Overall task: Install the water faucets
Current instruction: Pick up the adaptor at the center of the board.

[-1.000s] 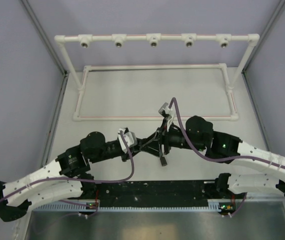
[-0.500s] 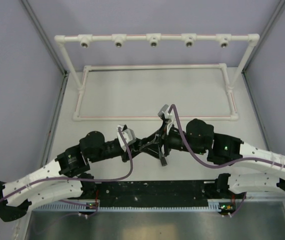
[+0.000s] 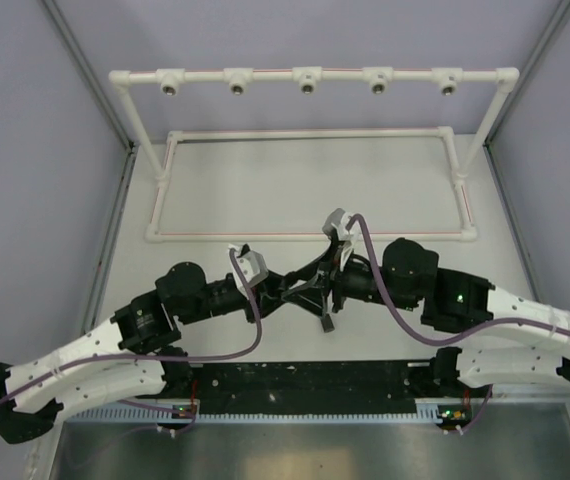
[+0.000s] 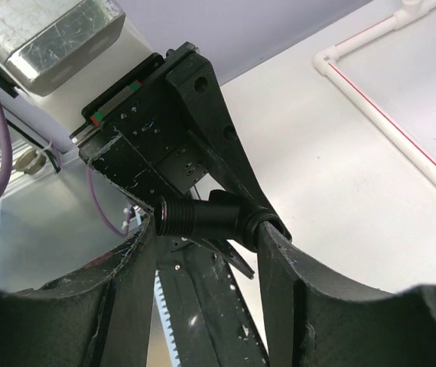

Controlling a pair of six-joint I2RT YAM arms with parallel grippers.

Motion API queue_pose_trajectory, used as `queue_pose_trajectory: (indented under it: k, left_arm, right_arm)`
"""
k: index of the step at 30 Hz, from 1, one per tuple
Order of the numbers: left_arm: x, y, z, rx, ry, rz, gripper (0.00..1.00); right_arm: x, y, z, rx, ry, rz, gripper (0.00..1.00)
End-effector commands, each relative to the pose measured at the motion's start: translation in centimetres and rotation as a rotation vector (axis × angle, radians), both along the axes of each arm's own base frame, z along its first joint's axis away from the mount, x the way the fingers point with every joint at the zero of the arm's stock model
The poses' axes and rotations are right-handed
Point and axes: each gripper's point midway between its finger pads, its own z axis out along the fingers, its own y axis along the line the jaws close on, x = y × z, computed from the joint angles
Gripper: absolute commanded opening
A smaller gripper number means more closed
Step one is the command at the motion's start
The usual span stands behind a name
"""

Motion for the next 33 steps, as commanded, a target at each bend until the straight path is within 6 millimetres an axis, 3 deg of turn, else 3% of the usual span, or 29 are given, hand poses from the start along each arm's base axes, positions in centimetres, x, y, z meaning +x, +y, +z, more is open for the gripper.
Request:
queue_pose_trajectory:
  k: [1, 3, 7, 12, 18, 23, 27, 33]
  left_arm:
    - [-1.5, -0.9, 5.0, -0.248, -0.032, -0.074, 0.00]
    - [-1.5, -0.4, 4.6, -0.267, -0.049, -0.061, 0.00]
    - [-1.5, 0.3, 4.1, -0.289, -0.071, -0.048, 0.00]
    - [-1.7, 0.2, 3.7, -0.274, -0.086, -0.064, 0.00]
    - [-3.5, 0.0, 4.1, -0.281, -0.113, -0.166, 0.00]
    - [-6.3, -0.1, 4.6, -0.298, -0.101, -0.319, 0.00]
    - [-7.8, -0.4, 4.5, -0.290, -0.058, -0.408, 0.00]
    - [-7.6, -0.6, 4.7, -0.273, -0.001, -0.396, 0.00]
  right_arm:
    - [-0.9, 0.4, 1.2, 0.036, -0.117, 0.062, 0.49]
    - [-0.5, -0.5, 2.7, 0.100, -0.132, 0.020, 0.65]
    - [-0.1, -1.9, 5.2, 0.205, -0.131, -0.034, 0.72]
    - [0.1, -1.9, 5.9, 0.230, -0.079, -0.060, 0.69]
    - [0.6, -2.2, 4.6, 0.153, -0.041, -0.096, 0.61]
    - [-4.1, -1.7, 4.2, 0.089, -0.161, 0.219, 0.70]
    - [-4.6, -2.8, 4.3, 0.105, -0.330, 0.271, 0.70]
    - [-5.3, -3.1, 4.4, 0.078, -0.444, 0.346, 0.62]
